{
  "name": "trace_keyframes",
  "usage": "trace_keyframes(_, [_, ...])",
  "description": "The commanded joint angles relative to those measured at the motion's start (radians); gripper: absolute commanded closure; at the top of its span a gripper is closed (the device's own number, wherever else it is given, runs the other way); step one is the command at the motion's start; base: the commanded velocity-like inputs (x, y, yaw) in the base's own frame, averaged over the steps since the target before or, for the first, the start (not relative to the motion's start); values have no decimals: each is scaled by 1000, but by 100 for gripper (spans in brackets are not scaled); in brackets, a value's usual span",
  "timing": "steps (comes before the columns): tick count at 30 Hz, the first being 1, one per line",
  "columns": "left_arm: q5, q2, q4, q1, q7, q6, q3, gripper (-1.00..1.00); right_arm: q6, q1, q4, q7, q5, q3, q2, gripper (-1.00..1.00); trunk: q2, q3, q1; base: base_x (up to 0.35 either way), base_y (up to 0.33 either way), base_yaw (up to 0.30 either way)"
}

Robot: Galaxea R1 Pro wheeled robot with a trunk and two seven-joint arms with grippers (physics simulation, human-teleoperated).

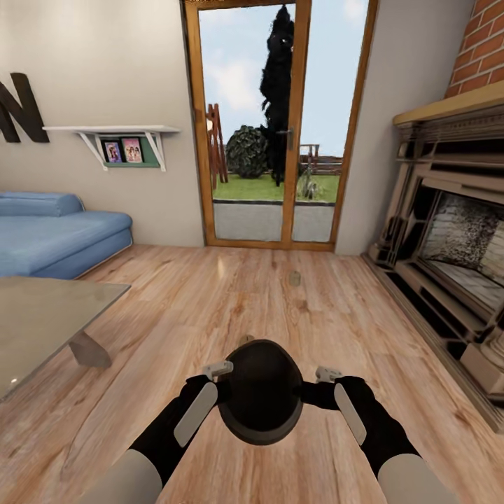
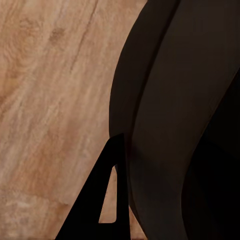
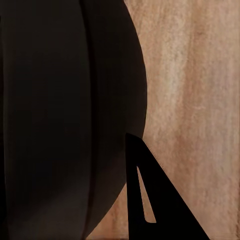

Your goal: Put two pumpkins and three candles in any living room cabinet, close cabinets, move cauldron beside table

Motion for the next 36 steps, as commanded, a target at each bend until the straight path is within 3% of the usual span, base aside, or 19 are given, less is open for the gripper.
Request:
trace_keyframes(1, [25,1,-30,-2,8,-10,-11,100,9,0,0,7,-25,8,-1,100,-1,0,0,-9,-9,265])
trace_keyframes(36, [27,1,-37,-1,10,-9,-10,100,9,0,0,7,-26,8,-1,100,-1,16,0,0,-39,265])
